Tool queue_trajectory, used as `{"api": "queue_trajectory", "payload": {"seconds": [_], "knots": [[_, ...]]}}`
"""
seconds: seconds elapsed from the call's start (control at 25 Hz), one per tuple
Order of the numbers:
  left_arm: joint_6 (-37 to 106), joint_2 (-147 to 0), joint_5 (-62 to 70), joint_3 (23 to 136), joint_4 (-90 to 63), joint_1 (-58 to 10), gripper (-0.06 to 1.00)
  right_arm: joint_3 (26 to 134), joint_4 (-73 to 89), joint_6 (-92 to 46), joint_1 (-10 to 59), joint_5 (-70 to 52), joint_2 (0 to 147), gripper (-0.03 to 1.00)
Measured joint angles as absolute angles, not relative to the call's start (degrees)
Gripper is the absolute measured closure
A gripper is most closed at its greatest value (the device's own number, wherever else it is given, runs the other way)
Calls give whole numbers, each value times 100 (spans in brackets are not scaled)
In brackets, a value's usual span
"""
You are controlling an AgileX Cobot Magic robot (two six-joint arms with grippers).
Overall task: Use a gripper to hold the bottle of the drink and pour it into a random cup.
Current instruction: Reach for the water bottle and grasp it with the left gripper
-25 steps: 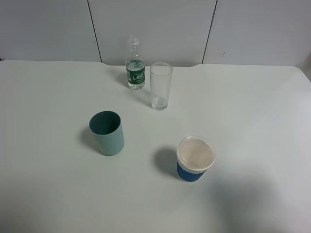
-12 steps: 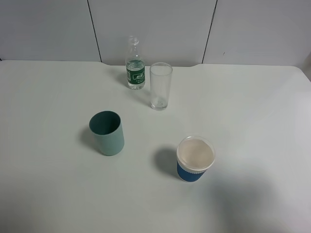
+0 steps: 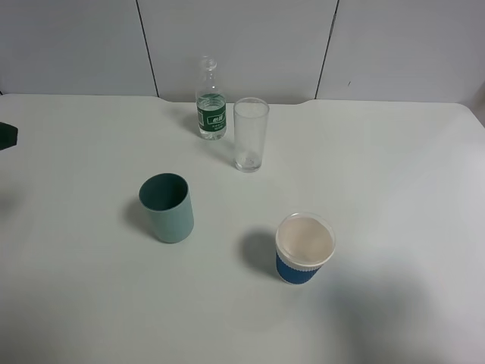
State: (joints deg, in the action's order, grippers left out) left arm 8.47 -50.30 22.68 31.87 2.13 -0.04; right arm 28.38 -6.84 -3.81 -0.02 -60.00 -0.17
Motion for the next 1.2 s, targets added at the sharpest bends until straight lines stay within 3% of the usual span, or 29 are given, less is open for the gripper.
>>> {"api": "queue_trajectory", "payload": {"seconds": [0.2,0.52,1.2], "knots": [[851,-5493,1850,3187,329,-92,-5,2838,-684,-381,-2,-6000,-17,23],[910,-6215,968,3187,1350,-954,-5,2838,-684,-381,-2,-6000,-17,23],[647,-8528,0,4214,2149,-983,-5,2838,-684,-381,-2,-6000,-17,23]]}}
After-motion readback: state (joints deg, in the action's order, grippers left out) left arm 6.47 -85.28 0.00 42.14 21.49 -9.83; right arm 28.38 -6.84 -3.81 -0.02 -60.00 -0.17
